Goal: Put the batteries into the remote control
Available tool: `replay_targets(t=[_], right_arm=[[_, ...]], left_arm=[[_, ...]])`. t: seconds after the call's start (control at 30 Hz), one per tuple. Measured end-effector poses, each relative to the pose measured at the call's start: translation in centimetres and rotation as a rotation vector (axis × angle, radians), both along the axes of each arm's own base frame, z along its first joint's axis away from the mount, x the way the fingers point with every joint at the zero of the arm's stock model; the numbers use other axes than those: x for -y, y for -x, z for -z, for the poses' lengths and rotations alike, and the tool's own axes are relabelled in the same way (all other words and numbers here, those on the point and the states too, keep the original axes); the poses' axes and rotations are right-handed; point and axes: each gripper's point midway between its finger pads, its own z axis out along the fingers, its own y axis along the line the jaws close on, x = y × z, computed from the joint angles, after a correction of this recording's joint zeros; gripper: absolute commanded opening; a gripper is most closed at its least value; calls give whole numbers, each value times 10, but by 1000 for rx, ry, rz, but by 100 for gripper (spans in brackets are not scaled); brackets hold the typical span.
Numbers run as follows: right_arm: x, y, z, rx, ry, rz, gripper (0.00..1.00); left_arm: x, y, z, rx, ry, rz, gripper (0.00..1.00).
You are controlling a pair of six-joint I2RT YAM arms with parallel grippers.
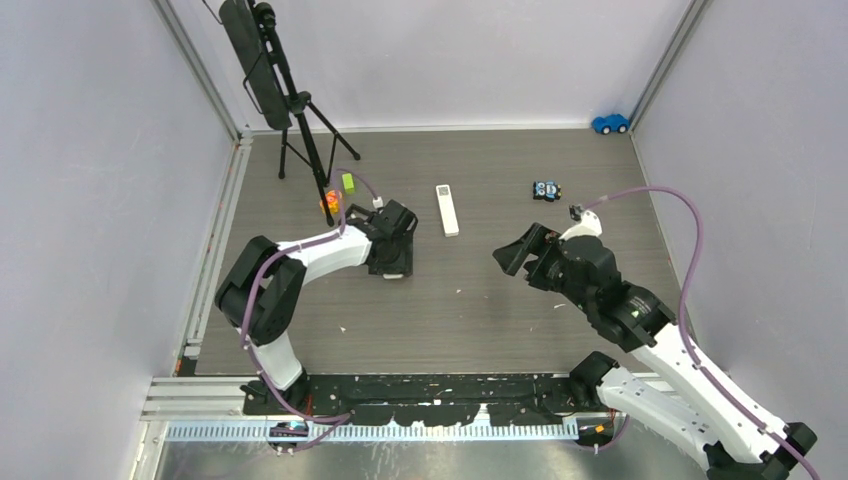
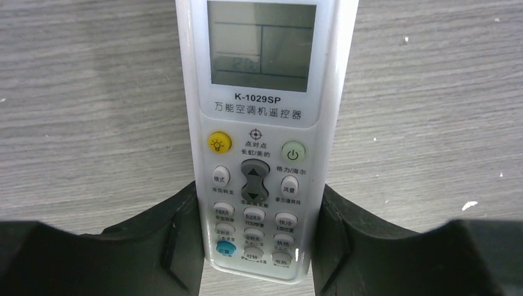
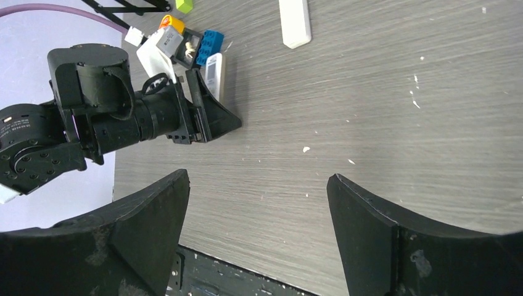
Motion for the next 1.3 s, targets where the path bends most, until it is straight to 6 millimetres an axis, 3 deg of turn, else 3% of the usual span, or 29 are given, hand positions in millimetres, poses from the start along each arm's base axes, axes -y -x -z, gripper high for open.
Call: replay_targets(t=[0.1, 0.17, 0.43, 0.67, 0.77, 0.9, 0.97, 1.0, 1.13, 1.3], right_arm=[[10, 8, -3, -13, 13, 20, 86], [16, 12, -5, -20, 21, 32, 86], [33, 25, -12, -37, 41, 68, 86], [45, 36, -11, -43, 45, 90, 89], [51, 40, -12, -40, 56, 98, 90], [64, 45, -23, -9, 81, 117, 93], [74, 49, -31, 20, 98, 134, 93], [78, 50, -36, 34, 104, 142, 93], [100, 61, -67, 129, 121, 164, 93], [131, 73, -110, 251, 160, 226, 93]], left_arm=[[1, -5, 0, 11, -14, -4, 58], [0, -6, 0, 15, -20, -9, 65], [-3, -7, 0, 20, -37, -6, 74], [-8, -2, -7, 15, -53, 16, 99], [-12, 3, -35, 61, -27, 27, 100], [-16, 8, -96, 201, 70, 26, 100], [-25, 19, -131, 283, 124, 20, 100], [-27, 22, -136, 295, 131, 19, 100], [-53, 50, -178, 406, 188, 5, 100], [-98, 90, -248, 663, 271, -11, 100]])
